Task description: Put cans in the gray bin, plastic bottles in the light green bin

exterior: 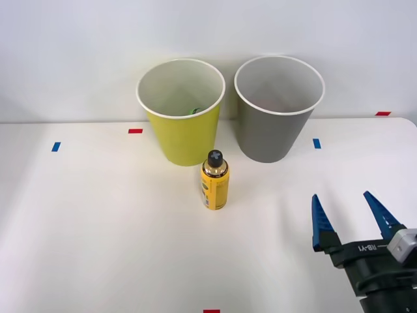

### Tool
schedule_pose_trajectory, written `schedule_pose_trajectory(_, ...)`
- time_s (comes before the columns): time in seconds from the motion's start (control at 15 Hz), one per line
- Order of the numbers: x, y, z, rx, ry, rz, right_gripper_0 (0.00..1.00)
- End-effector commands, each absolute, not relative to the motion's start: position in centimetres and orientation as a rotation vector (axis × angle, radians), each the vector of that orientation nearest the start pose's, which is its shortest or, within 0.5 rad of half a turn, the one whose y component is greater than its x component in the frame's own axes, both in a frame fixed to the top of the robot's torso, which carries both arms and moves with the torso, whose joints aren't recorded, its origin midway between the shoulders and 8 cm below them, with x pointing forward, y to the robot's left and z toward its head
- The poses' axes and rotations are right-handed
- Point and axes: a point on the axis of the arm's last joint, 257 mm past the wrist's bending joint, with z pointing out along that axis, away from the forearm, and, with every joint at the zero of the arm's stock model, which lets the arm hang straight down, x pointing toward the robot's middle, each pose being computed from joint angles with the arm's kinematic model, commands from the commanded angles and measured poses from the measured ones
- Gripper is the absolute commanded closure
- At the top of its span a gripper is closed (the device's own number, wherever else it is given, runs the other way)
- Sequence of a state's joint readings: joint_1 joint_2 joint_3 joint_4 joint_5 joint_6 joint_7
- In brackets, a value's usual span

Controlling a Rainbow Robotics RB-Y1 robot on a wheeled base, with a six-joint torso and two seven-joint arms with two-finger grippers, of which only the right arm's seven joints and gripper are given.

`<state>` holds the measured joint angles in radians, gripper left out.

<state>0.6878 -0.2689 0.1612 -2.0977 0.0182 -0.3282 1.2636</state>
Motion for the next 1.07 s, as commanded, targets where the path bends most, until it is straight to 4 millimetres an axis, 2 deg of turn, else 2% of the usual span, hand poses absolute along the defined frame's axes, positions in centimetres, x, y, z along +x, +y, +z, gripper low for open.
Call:
schedule_pose_trajectory(0.07,33.7,-24.3,-20.8,0.02,1.42,0.2,0.0)
schedule_pose_trajectory(0.33,31.2,-24.5,-23.6,-0.002,1.424,0.193,0.0)
schedule_pose_trajectory(0.73,28.1,-23.8,-24.4,-0.131,1.414,0.027,0.0)
schedule_pose_trajectory(1.07,25.5,-22.8,-24.7,-0.106,1.416,0.014,0.0)
